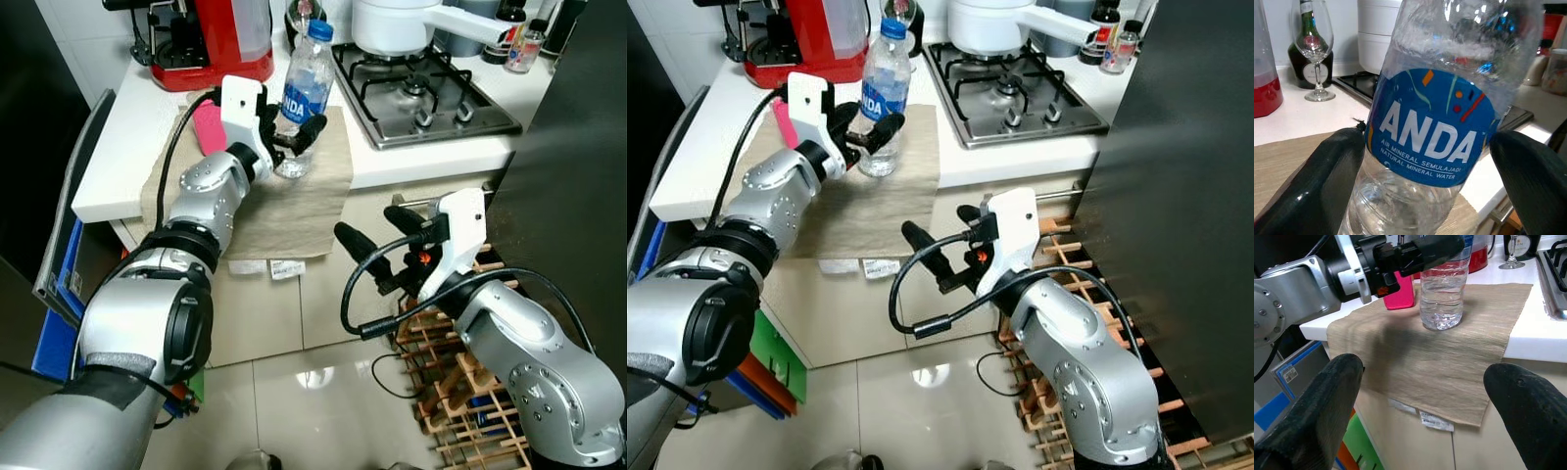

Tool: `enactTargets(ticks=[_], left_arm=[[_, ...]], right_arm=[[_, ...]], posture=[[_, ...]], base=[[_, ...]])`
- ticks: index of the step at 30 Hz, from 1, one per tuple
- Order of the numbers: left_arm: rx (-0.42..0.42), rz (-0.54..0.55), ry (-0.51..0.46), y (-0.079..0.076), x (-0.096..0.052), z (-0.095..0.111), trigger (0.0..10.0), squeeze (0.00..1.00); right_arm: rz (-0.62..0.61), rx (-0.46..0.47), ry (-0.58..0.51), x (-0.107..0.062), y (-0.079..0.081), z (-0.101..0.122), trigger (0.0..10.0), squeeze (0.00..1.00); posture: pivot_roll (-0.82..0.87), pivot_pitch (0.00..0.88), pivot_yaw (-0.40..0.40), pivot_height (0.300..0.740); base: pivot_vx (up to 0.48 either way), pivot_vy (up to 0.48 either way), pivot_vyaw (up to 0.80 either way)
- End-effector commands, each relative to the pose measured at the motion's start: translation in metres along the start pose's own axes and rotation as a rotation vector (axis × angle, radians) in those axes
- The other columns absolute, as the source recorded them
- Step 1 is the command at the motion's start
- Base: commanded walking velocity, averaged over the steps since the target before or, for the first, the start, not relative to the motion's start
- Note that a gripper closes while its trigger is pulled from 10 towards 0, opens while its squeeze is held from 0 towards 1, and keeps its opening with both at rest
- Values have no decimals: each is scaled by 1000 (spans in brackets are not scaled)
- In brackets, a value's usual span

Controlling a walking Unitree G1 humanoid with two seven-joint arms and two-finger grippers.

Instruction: Restocking fridge

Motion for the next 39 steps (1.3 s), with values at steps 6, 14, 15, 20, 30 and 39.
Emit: enactTargets(ticks=[6,14,15,20,30,39], left_arm=[[80,89,58,8,-2,-7,0,0],[161,149,97,15,-5,-13,0,0],[171,159,103,16,-6,-13,0,0],[175,182,121,17,-6,-16,0,0],[9,164,6,14,0,6,0,0],[37,-27,-234,-11,-5,45,0,0]], right_arm=[[17,7,10,-2,5,0,10000,373],[11,6,17,-3,4,0,10000,373],[11,6,18,-3,4,0,10000,376],[8,5,22,-3,2,-1,10000,376],[-46,-16,23,0,-10,-2,10000,373],[-102,4,-53,12,-22,3,10000,408]], posture=[[-250,73,64,740],[-256,73,59,740],[-256,73,59,740],[-255,70,55,740],[-249,36,47,740],[-176,0,34,740]], base=[[0,0,0],[0,0,0],[0,0,0],[0,0,0],[0,0,0],[0,0,0]])
Point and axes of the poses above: a point about 5 cm out from each wrist's last joint towards the gripper, its own x axis pointing out of the wrist towards the gripper, its own z axis along the axis of the wrist's last joint, y = z × x, the point moved 2 cm from there along x, pointing out of the wrist towards the gripper, and after that the axes turned 9 degrees about -x, right-handed, at the moved point
